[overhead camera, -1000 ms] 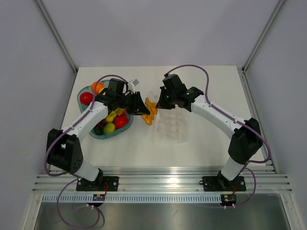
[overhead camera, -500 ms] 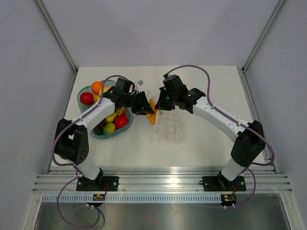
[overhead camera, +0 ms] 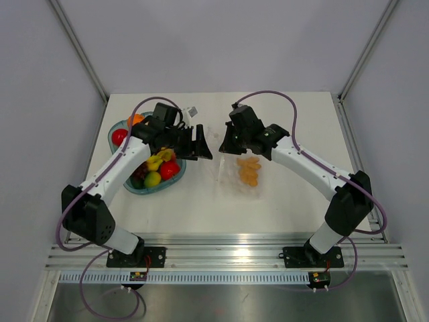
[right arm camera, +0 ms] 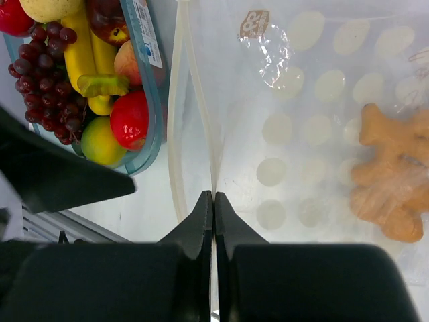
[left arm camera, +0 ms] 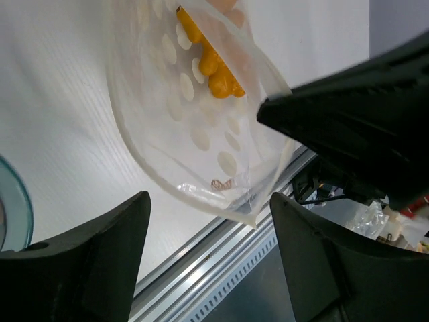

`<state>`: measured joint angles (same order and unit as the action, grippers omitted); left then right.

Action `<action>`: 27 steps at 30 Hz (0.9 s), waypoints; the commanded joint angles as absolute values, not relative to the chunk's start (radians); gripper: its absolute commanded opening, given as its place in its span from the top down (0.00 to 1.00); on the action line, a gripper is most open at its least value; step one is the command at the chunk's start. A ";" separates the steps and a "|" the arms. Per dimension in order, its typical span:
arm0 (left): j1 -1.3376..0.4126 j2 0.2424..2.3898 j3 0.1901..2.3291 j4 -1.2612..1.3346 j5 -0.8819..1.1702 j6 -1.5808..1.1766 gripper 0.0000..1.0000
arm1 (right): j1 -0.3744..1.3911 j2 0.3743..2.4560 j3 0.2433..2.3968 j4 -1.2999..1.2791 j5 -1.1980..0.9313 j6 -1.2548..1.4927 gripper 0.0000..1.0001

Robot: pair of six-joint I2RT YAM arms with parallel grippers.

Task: Place the food in the zip-top bag and seal the zipper
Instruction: Place the fake vegetable in the zipper food storage bag, then pick up the fake fruit from the bin.

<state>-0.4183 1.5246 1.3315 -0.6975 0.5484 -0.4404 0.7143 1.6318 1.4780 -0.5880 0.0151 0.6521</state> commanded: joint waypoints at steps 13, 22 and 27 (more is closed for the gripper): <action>-0.151 1.284 1.295 -0.905 0.126 -0.396 0.55 | 0.723 1.592 1.463 -0.552 0.032 0.647 1.00; 0.057 1.284 1.206 -0.870 -0.107 -0.518 0.12 | 0.723 1.582 1.450 -0.543 0.018 0.640 1.00; 0.101 1.337 1.138 -0.752 -0.129 -0.554 0.06 | 0.723 1.588 1.451 -0.537 0.009 0.635 1.00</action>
<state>0.0910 1.3033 1.1606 -0.8566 -0.0559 -0.5114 0.7143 1.6264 1.4464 -0.5724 0.0143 0.6506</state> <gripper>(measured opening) 0.934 0.017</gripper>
